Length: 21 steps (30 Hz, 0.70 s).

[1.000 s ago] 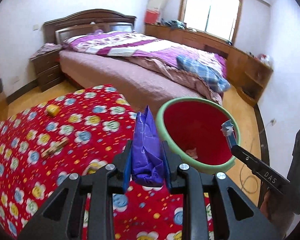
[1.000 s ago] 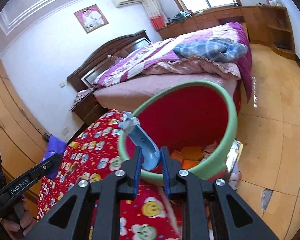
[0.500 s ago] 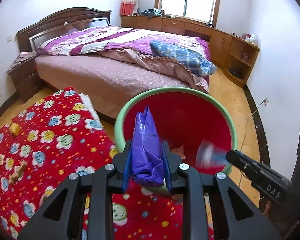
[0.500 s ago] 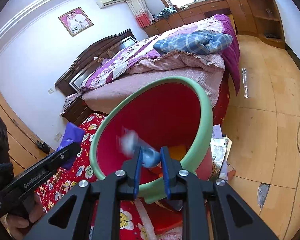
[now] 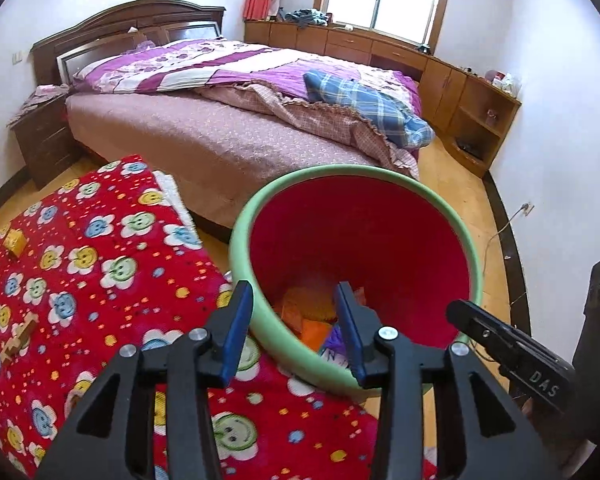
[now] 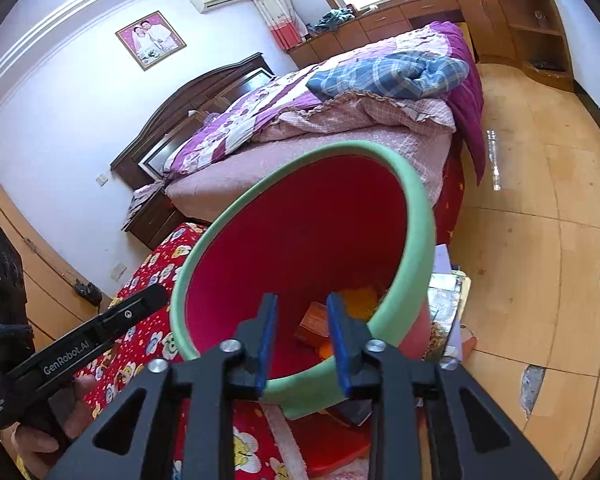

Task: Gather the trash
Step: 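Open both tools to drop the bag and toy into the bucket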

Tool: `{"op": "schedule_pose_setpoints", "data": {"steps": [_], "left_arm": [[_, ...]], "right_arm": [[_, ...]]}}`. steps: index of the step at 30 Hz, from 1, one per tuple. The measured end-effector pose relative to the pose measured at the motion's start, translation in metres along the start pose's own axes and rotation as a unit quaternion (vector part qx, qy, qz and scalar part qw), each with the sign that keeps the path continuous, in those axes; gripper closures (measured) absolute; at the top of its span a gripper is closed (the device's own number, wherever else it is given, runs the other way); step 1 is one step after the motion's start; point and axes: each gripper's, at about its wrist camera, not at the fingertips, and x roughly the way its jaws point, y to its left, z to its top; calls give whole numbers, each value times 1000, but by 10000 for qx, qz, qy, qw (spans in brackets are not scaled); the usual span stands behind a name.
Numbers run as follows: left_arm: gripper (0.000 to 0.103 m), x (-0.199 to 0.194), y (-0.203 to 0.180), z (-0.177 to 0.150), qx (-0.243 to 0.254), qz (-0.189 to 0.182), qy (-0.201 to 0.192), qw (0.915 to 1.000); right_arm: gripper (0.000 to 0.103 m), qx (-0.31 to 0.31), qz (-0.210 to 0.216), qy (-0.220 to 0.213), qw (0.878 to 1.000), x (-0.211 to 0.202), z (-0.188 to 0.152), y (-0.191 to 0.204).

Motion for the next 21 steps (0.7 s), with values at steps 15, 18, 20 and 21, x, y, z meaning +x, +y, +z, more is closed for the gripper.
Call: {"op": "schedule_pose_setpoints", "data": {"steps": [15,18,20,21], "left_arm": [[59,-39,94,-5,-577,875,-54,9945],[59,-45,122,-8,-651,1167,-37,9910],[59,-49,141,-11,-755,1336,-5,9882],[59,-51,151,-13,-818,1428,26,9864]], "right_arm": [[37,-112,90,-44,9999,-4,-4,19],[36,-145,92,-16,9999,-2,-5,21],[36,-151,92,6,9998,-1,-7,23],[35,-151,90,16,9998,0,-7,23]]}}
